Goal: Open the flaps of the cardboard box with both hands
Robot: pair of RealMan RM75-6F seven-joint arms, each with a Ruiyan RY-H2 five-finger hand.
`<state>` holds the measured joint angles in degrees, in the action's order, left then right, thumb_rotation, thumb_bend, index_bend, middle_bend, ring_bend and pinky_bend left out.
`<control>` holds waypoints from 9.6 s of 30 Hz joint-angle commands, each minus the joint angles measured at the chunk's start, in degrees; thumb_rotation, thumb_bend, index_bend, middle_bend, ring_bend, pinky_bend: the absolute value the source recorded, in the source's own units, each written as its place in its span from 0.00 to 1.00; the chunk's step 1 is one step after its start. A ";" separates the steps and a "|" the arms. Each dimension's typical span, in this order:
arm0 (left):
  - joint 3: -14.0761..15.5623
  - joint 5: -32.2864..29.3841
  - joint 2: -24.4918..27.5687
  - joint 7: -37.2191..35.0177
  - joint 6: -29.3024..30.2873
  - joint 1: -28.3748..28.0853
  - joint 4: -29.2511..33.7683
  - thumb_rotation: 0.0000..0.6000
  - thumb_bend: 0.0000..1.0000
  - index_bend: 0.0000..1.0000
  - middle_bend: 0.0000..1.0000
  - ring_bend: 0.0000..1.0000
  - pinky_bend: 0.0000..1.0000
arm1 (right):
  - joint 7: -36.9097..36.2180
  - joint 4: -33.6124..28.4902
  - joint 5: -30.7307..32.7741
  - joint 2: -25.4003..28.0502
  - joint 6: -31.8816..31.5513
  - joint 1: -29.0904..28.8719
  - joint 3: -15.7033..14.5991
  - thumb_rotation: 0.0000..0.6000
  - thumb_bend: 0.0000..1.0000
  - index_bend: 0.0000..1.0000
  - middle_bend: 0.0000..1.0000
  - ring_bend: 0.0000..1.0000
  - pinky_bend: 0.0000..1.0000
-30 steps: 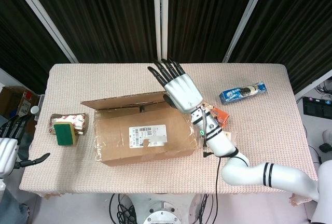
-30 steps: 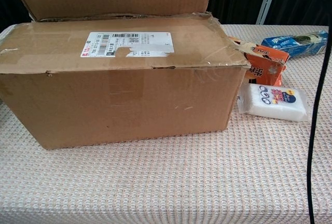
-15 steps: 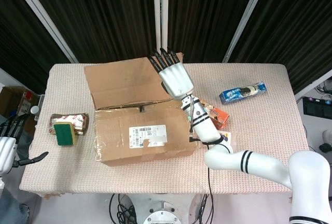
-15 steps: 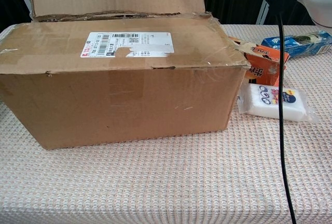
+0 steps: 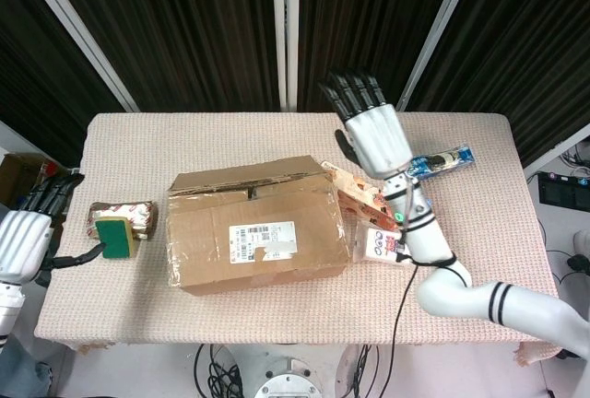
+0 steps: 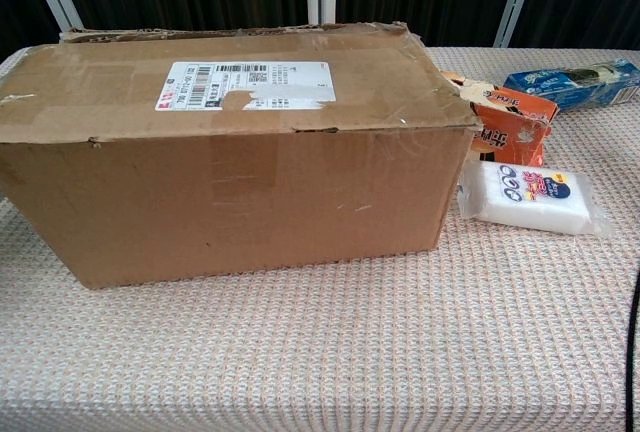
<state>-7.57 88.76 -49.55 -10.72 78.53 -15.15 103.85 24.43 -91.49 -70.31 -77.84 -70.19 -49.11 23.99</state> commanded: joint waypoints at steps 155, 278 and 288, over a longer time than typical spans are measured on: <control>0.78 5.60 -14.05 -1.24 -30.70 -36.89 -5.36 0.56 0.00 0.30 0.39 0.16 0.24 | -25.06 -4.98 -18.80 17.57 -24.99 30.93 -5.57 1.00 0.37 0.00 0.00 0.00 0.00; 6.82 -9.27 6.29 -13.87 5.25 5.03 -7.52 0.63 0.11 0.19 0.25 0.17 0.28 | -8.92 -18.90 -12.31 12.56 25.78 -3.33 -3.78 1.00 0.84 0.07 0.07 0.00 0.00; 6.23 -7.31 4.19 -12.02 5.56 6.09 -8.00 0.66 0.11 0.19 0.25 0.17 0.28 | -1.23 -13.91 1.01 5.07 37.56 -17.77 -3.74 1.00 0.90 0.29 0.19 0.00 0.00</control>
<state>-1.29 81.41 -45.31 -22.68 84.08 -9.10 95.88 21.36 -106.98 -71.77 -70.84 -34.23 -64.80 20.27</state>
